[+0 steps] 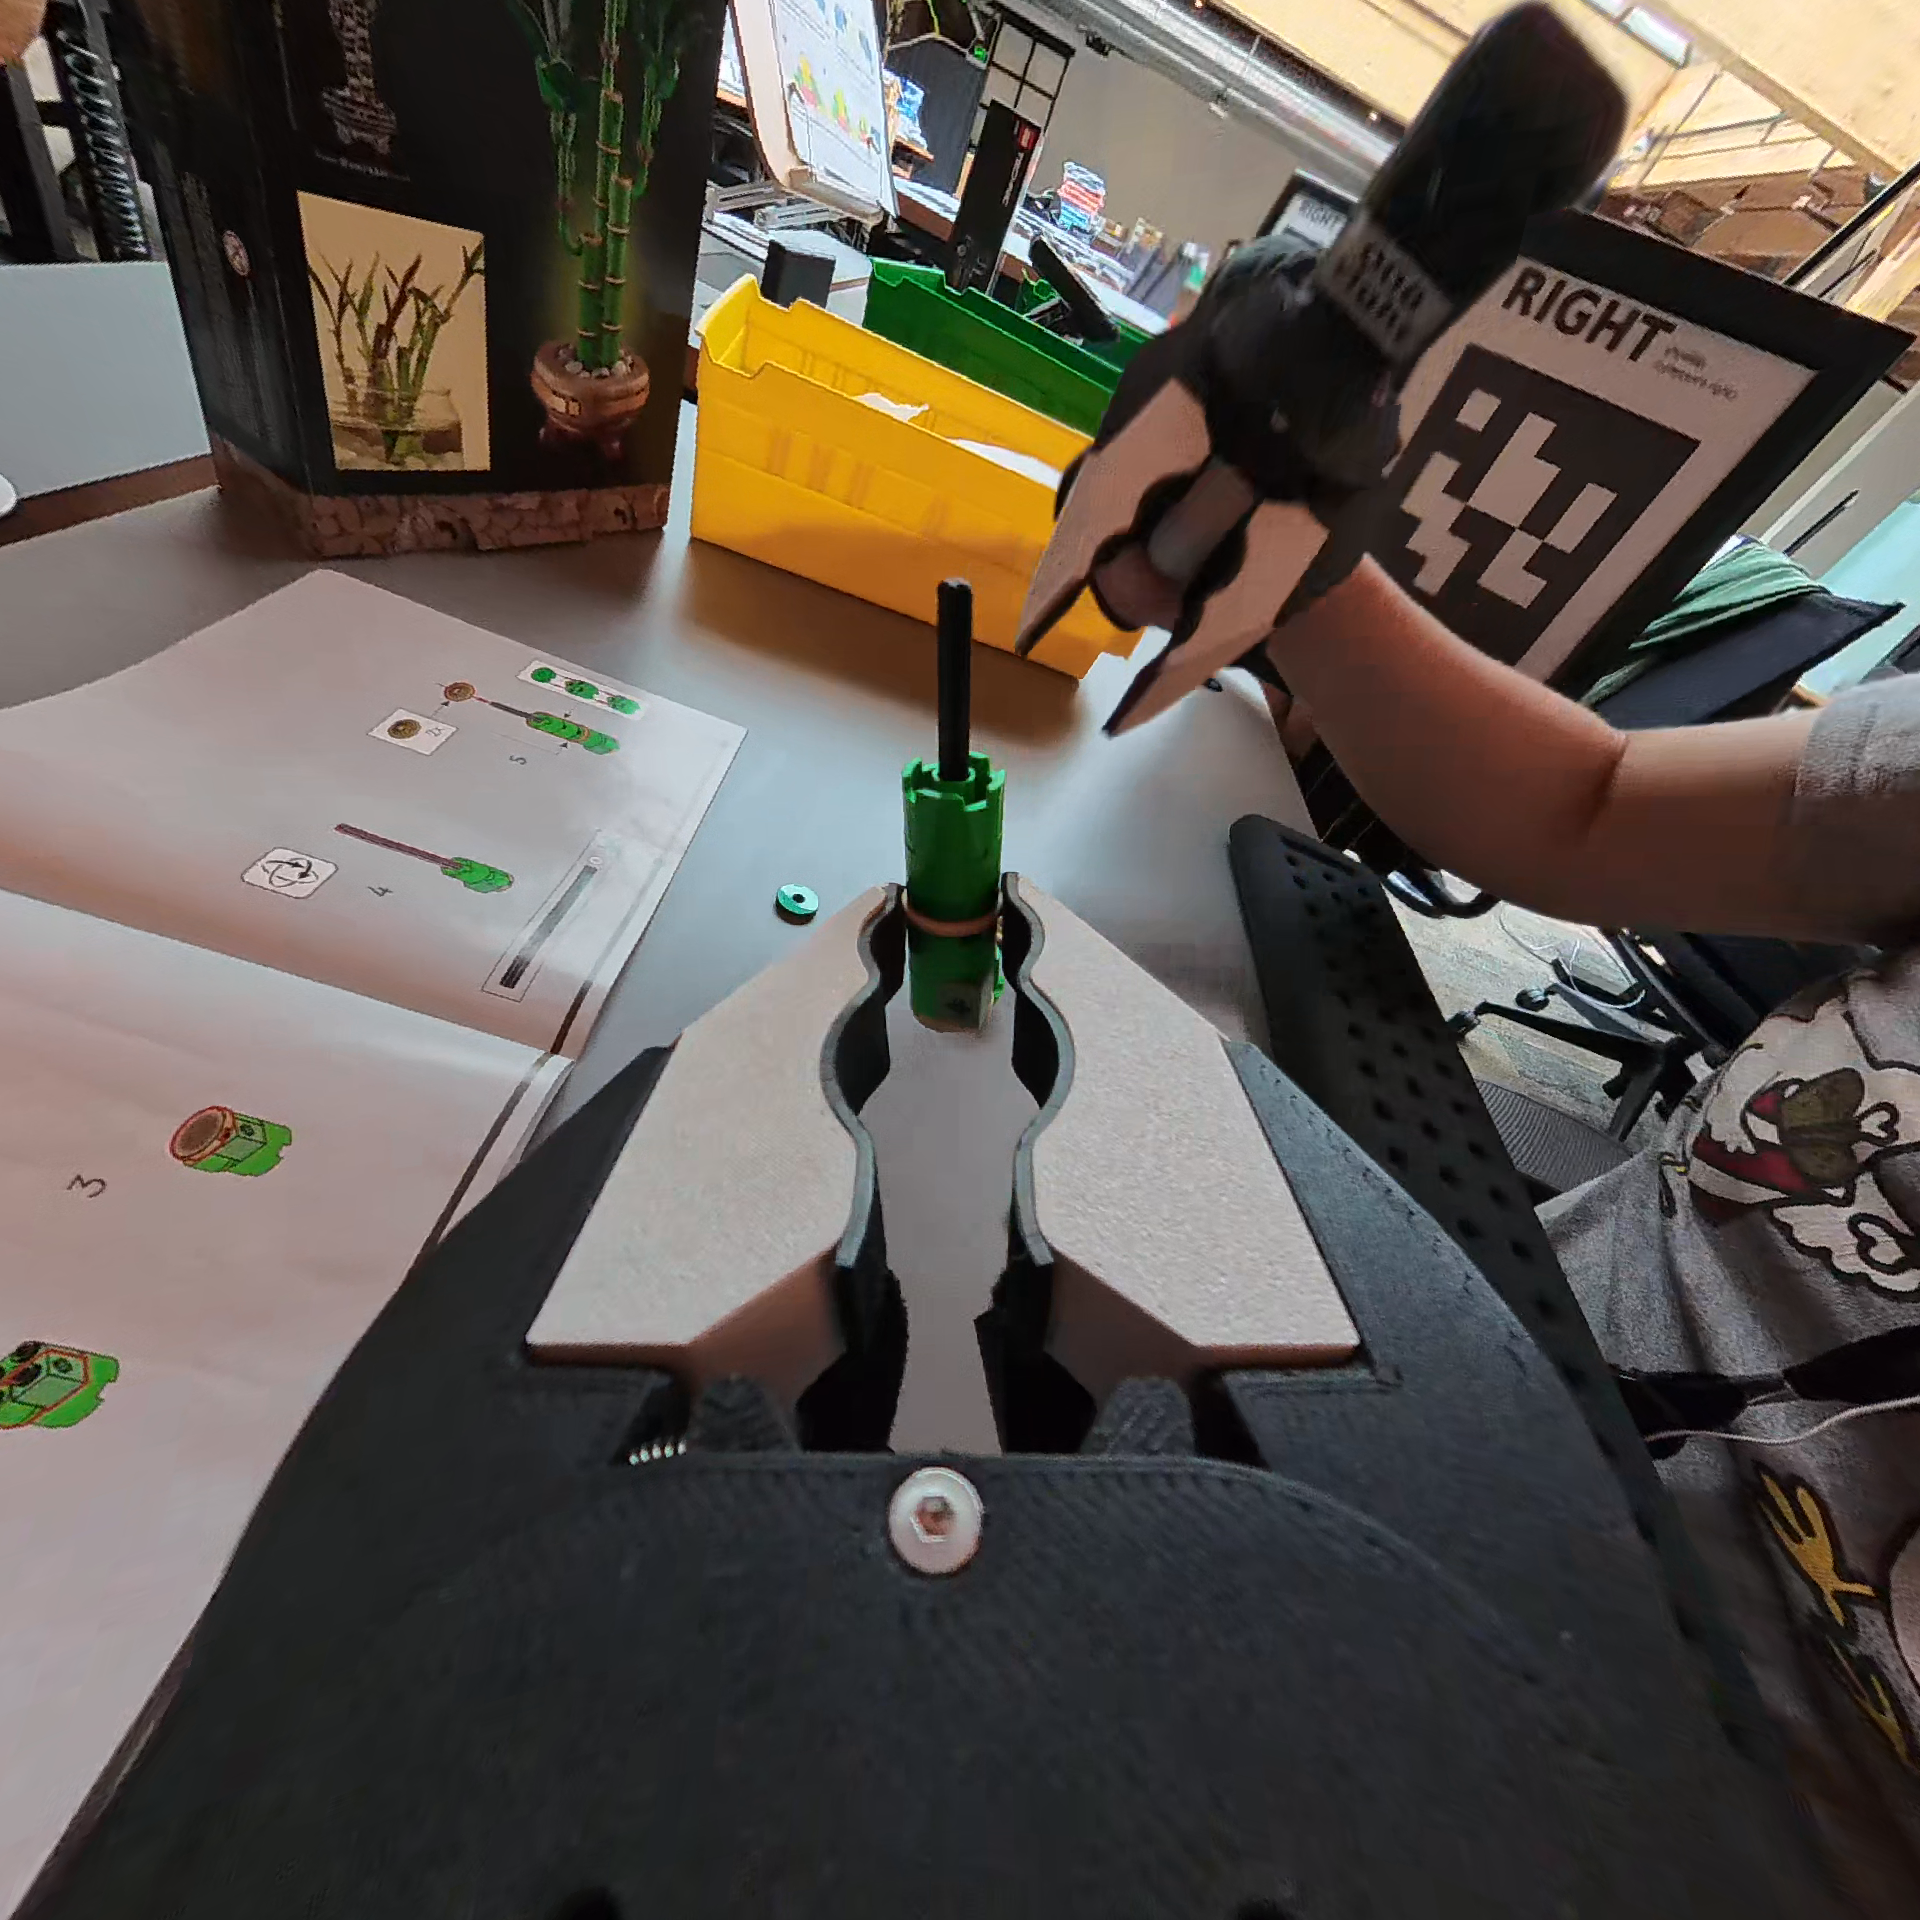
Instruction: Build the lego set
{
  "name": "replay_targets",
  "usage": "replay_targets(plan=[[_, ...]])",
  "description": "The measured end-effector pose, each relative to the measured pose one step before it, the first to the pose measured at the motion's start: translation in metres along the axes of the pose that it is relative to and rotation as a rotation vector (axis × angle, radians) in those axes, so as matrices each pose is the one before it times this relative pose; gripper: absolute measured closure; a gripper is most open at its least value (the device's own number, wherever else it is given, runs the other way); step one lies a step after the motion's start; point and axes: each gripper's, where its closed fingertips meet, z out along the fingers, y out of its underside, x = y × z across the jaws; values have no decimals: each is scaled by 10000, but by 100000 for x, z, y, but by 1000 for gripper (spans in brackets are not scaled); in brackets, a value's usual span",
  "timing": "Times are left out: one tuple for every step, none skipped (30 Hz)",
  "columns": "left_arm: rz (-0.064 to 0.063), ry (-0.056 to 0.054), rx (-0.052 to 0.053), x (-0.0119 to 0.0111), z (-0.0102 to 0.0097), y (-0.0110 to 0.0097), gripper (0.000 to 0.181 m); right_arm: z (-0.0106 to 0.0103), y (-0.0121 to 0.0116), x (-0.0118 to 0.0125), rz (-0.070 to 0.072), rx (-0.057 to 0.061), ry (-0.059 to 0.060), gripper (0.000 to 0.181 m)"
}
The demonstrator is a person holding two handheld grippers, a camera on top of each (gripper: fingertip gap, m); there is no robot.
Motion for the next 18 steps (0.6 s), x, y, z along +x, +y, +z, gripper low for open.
replay_targets(plan=[[34,-39,-44,11,-21,63,165,-13,1228,-419,520,271,170,151],[33,-21,-29,48,-16,14,165,118,1019,-724,766,187,-202,152],[38,11,5,93,-8,-73,165,313,1237,-599,692,-150,-237,152],[36,44,33,141,13,-113,165,458,1403,-282,403,-387,-57,151],[20,57,35,158,39,-103,165,484,1453,-183,118,-540,17,150],[7,45,12,128,61,-55,165,436,1158,-91,-20,-473,102,150],[8,24,-23,95,62,33,165,395,771,-152,-34,-320,49,150],[22,0,-57,68,58,104,165,311,444,-134,42,-173,22,151],[41,-24,-79,52,36,136,165,229,268,57,74,-76,90,153],[62,-29,-73,54,31,93,165,193,174,166,95,-16,101,154],[75,-19,-47,84,10,30,165,188,146,210,133,-12,86,155],[81,-13,-16,103,4,-35,165,194,151,90,131,-27,4,155],[86,-16,-3,92,3,-54,165,179,123,32,114,-29,-22,155],[85,-33,-20,50,-2,-7,165,153,62,49,64,-3,21,155],[74,-35,-40,32,1,29,165,96,-30,-8,19,49,7,154],[46,-12,-47,31,19,47,165,40,-66,-18,32,55,-6,154],[15,-9,-38,1,6,32,165,26,-22,62,62,29,27,156],[7,-18,-5,-17,14,7,165,12,-12,48,7,35,21,161]])
